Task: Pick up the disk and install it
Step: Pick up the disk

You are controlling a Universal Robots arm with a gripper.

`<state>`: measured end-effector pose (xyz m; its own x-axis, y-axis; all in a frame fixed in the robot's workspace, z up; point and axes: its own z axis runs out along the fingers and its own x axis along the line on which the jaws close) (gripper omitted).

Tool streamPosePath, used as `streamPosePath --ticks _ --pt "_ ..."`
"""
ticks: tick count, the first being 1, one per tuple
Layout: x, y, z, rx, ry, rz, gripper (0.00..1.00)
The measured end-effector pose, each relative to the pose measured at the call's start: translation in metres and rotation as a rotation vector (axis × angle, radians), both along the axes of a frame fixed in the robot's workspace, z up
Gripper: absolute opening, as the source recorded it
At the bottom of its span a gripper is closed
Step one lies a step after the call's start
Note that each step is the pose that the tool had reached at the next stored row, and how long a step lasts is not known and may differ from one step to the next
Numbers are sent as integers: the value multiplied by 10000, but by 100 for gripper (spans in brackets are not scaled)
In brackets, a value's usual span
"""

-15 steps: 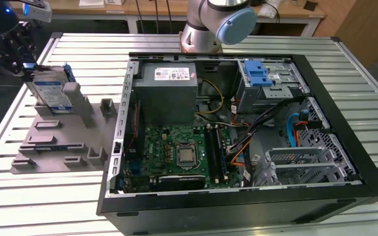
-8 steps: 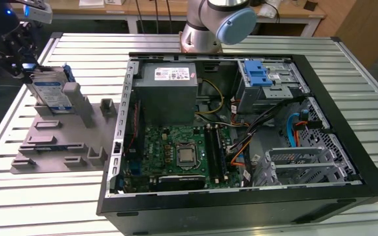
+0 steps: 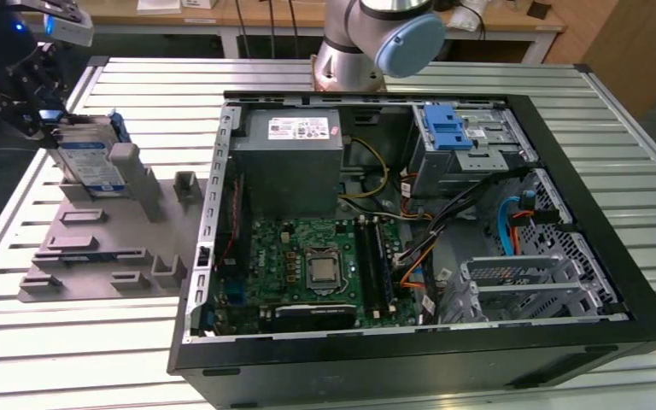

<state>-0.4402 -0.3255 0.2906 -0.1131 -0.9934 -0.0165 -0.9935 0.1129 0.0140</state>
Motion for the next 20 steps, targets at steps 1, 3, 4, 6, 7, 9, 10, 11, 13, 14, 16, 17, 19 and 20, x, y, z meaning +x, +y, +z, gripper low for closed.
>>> streamPosePath --ticks 1,3,4,6,7,9,10,11,13,14,16,17,19,20 --pt "0 0 -4 -1 1 0 51" --pt "0 0 -11 -1 1 0 51" --pt "0 0 -12 -1 2 0 51" --pt "0 0 -15 -1 0 0 51" --pt "0 0 -16 -1 0 0 51" --pt "0 0 -16 -1 0 0 51" --pt "0 0 -16 0 0 0 51" --pt "0 0 -16 -1 0 0 51" --pt "0 0 -16 0 -1 0 51" --pt "0 0 -16 -1 0 0 51" --pt "0 0 -16 -1 0 0 50" --pt "0 0 -16 -1 0 0 50" --pt "0 0 -16 -1 0 0 43" --pt "0 0 -16 -2 1 1 41"
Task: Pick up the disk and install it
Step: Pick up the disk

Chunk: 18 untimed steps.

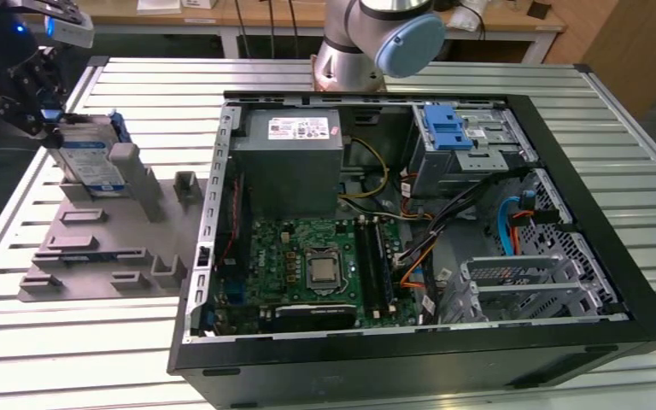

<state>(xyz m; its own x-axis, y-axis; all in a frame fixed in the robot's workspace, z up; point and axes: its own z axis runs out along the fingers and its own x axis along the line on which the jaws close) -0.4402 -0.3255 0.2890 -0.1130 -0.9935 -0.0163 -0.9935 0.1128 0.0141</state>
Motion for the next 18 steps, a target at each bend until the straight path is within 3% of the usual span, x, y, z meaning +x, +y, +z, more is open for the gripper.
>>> streamPosePath --ticks 9,18 --pt "-3 -5 -3 3 -5 46 37" --pt "-27 -14 -2 1 -1 995 37"
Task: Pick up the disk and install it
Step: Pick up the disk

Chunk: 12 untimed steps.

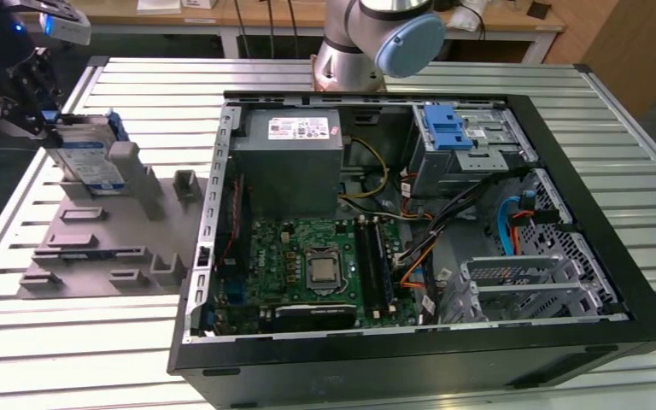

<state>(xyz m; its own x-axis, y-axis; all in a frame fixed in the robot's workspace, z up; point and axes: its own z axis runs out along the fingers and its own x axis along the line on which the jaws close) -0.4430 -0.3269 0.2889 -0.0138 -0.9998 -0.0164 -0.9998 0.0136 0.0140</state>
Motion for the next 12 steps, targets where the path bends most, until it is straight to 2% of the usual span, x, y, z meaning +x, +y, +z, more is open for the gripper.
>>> streamPosePath --ticks 6,12 --pt "1 -8 -1 -14 -1 -17 37" --pt "1 -12 -4 -143 -2 -92 37"
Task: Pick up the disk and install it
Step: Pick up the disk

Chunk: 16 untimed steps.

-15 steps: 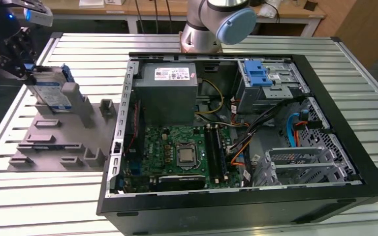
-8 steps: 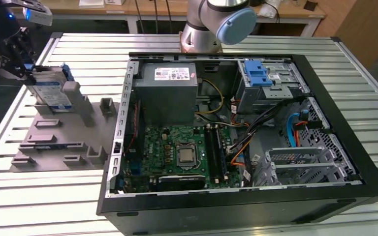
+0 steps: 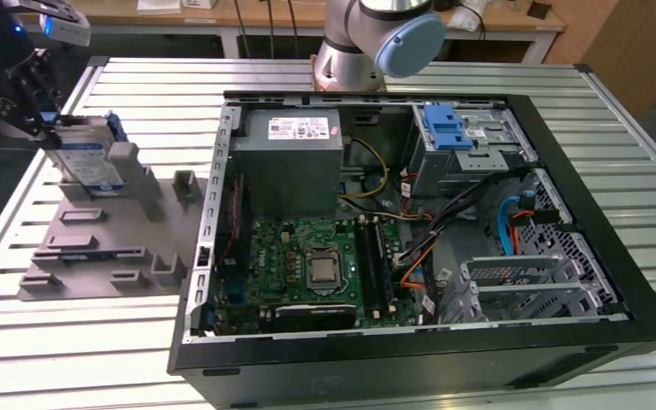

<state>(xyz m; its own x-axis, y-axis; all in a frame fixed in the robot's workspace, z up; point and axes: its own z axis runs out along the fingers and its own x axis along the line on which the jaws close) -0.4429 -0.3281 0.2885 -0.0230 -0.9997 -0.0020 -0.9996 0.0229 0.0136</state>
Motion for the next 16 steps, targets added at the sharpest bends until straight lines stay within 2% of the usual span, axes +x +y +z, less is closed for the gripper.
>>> streamPosePath --ticks 3,10,11,16 --pt "0 -2 1 -40 2 -169 37" --pt "0 0 0 -40 1 -177 38" --pt "0 -1 0 -41 1 -177 45" --pt "0 -1 1 -40 2 -181 43"
